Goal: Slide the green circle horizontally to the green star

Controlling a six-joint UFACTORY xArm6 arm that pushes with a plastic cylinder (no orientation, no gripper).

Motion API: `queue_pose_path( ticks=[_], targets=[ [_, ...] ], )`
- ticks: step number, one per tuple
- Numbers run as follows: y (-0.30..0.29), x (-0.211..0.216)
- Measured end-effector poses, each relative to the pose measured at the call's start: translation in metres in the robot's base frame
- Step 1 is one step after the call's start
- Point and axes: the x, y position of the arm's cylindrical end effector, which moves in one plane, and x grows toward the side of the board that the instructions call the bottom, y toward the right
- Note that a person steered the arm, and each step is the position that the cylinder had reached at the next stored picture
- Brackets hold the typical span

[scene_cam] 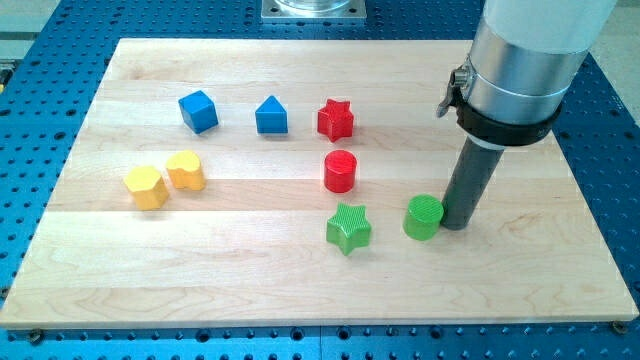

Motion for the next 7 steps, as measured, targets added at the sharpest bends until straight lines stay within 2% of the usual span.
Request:
queue_pose_path(
  ticks=[1, 2, 3, 4, 6, 7],
  targets=[
    [0.014, -0.049],
    [-0.017, -0.057],
    [-0.046, -0.008],
    [-0.047, 0.042],
    [-0.032, 0.034],
    [0.037, 0.069]
  ],
)
